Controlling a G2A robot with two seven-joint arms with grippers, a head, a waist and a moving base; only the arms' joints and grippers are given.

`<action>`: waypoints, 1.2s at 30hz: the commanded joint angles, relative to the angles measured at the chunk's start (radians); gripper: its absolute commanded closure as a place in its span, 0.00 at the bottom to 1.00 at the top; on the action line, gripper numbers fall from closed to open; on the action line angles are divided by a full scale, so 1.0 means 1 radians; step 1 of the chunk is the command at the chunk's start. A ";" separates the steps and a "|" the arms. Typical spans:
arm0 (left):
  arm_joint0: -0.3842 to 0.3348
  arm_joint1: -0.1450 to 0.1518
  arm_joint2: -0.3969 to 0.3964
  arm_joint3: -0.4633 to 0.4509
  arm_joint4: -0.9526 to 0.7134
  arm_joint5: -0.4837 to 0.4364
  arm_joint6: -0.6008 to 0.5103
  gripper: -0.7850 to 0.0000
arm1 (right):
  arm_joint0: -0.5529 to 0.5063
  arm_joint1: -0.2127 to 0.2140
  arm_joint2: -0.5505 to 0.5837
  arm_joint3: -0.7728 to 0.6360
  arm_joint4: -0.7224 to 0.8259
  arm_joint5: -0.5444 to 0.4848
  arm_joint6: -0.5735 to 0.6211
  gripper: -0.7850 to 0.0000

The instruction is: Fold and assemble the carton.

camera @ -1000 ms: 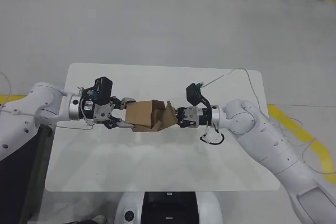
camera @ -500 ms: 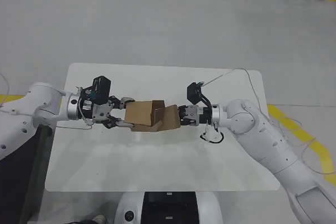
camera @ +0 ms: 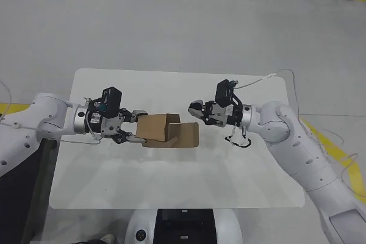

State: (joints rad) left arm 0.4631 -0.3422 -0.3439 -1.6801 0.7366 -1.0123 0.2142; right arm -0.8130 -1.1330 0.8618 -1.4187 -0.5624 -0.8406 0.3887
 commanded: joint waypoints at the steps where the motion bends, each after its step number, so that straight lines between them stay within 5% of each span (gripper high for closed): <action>1: -0.001 -0.001 0.001 -0.003 0.000 0.000 0.000 0.66 | 0.014 -0.009 -0.022 0.008 -0.003 -0.005 -0.001 1.00; 36: -0.011 -0.011 -0.004 0.012 -0.011 0.000 0.001 0.65 | 0.055 -0.055 -0.096 -0.003 0.018 -0.066 0.030 1.00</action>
State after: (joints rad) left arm 0.4525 -0.3531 -0.3479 -1.6682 0.7262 -1.0123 0.2149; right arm -0.7559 -1.1909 0.7597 -1.4192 -0.5467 -0.9070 0.4078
